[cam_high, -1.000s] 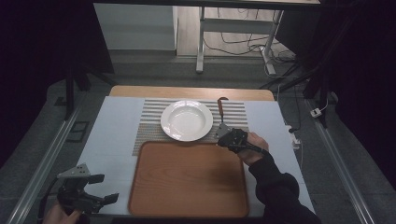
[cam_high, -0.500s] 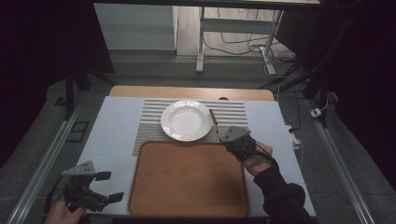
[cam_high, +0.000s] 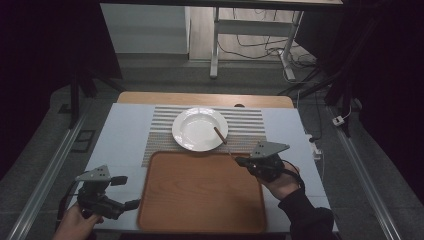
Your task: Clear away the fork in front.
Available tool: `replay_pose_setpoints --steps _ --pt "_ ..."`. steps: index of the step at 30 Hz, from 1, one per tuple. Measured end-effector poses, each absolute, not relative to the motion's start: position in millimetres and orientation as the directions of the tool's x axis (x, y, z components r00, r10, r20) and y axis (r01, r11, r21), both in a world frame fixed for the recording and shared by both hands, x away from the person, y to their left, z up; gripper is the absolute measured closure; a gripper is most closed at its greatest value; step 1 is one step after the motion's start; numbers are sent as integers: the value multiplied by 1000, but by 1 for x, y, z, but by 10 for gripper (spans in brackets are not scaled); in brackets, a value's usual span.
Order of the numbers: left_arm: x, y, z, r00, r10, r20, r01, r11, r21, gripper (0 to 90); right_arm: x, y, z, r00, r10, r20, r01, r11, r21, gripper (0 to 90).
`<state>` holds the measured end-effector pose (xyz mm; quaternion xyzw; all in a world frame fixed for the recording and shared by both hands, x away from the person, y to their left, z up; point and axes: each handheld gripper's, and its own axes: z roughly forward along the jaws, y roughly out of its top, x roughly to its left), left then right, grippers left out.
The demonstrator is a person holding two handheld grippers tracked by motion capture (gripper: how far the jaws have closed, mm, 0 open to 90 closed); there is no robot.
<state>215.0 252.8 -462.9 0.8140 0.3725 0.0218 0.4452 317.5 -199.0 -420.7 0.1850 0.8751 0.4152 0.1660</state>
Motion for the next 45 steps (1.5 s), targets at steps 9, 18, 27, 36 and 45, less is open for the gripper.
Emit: replay_pose_setpoints --steps 9,18,27,36,45 --pt "233 234 -457 754 602 -263 553 -366 749 0 299 -212 -418 -910 415 -13 218 504 836 900" --pt "251 200 -449 808 569 -154 487 -496 719 0 283 -214 -418 -942 332 57 219 476 852 900" --pt "269 171 -444 870 479 -118 412 -573 709 0 267 -208 -418 -968 217 124 213 460 862 900" --pt "281 143 -444 935 348 -62 291 -657 696 12 258 -199 -417 -980 118 158 196 472 860 900" --pt "278 116 -448 986 164 4 123 -754 646 202 250 -187 -417 -986 19 166 153 505 850 900"
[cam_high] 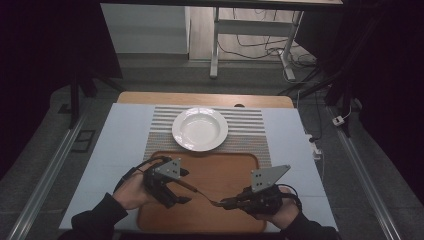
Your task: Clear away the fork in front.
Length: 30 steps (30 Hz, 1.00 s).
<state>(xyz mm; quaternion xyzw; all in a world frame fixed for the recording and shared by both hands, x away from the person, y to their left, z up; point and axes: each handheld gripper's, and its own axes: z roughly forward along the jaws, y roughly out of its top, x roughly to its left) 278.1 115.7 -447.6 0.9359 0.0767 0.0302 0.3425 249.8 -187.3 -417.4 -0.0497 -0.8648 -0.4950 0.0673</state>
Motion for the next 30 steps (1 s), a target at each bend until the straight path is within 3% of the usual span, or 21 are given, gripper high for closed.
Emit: replay_pose_setpoints --steps 6,12,18,24,29,30 --pt "275 109 -448 996 86 25 53 -790 610 450 247 -184 -417 -985 -28 168 129 518 846 900" --pt "271 106 -447 999 27 20 10 -801 598 578 246 -181 -418 -984 -65 168 107 537 836 900" --pt "268 104 -447 998 -58 4 -50 -809 585 694 245 -180 -417 -981 -94 172 93 550 830 900" --pt "264 102 -449 988 -153 14 -134 -818 560 747 246 -179 -419 -974 -110 197 104 554 826 898" --pt "262 101 -453 980 -198 2 -168 -827 536 795 251 -182 -424 -976 -52 212 149 556 818 842" --pt "262 101 -454 981 -194 -2 -164 -831 532 796 253 -182 -426 -976 -28 216 163 561 812 788"
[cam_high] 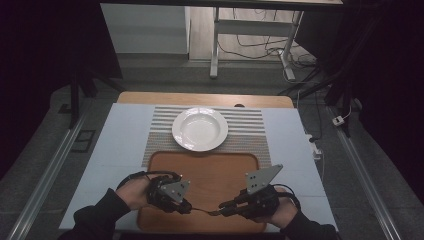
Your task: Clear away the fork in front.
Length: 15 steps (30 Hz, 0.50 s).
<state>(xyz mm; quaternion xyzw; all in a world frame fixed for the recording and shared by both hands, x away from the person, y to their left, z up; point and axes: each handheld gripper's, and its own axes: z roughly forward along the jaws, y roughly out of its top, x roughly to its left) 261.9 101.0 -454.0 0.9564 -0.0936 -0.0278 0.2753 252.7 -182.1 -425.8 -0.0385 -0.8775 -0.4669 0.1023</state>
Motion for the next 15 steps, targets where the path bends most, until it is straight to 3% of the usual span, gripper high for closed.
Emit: replay_pose_setpoints --steps 4,6,9,10,15 --pt "263 102 -456 987 -158 -31 -117 -838 532 796 254 -181 -428 -979 22 204 180 566 805 697" --pt "263 103 -457 989 -140 -39 -98 -839 535 796 257 -183 -428 -977 78 197 207 552 808 594" --pt "263 105 -458 994 -99 -53 -56 -846 530 796 258 -185 -429 -975 115 190 221 545 808 535" --pt "263 106 -458 995 -79 -62 -35 -850 526 796 259 -187 -430 -970 169 174 238 539 808 477" --pt "266 112 -460 994 42 -103 90 -852 516 795 260 -193 -433 -952 272 142 273 538 798 403"
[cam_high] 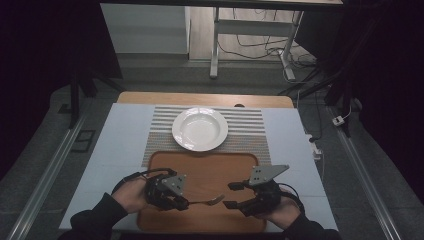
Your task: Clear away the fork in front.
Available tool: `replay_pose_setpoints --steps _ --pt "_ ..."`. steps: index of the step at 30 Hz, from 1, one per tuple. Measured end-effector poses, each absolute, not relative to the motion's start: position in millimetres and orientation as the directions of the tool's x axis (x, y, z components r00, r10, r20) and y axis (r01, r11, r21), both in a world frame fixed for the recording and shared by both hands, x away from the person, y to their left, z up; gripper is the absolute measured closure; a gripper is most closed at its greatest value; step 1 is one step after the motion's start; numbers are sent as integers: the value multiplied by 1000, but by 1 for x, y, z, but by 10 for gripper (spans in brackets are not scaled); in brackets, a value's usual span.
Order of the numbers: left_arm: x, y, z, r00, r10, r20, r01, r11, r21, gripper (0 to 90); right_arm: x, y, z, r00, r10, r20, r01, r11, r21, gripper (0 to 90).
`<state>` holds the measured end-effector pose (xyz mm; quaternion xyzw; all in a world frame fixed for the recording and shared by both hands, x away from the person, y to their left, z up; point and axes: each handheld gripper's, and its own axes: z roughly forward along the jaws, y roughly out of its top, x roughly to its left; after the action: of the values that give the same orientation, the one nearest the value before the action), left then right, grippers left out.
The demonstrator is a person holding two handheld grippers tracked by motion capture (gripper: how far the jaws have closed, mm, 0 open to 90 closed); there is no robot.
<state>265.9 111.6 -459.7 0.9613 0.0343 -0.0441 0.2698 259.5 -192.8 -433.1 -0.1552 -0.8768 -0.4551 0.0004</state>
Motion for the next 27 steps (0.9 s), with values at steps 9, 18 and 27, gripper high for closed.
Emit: replay_pose_setpoints --steps 9,18,27 --pt "267 128 -465 959 250 -136 285 -831 477 795 260 -214 -439 -874 471 119 373 494 785 246" --pt "267 143 -469 899 398 -184 437 -773 460 794 255 -235 -441 -787 614 59 423 468 776 149" --pt "269 152 -478 803 553 -222 592 -696 407 793 248 -253 -444 -723 689 55 464 424 778 39"
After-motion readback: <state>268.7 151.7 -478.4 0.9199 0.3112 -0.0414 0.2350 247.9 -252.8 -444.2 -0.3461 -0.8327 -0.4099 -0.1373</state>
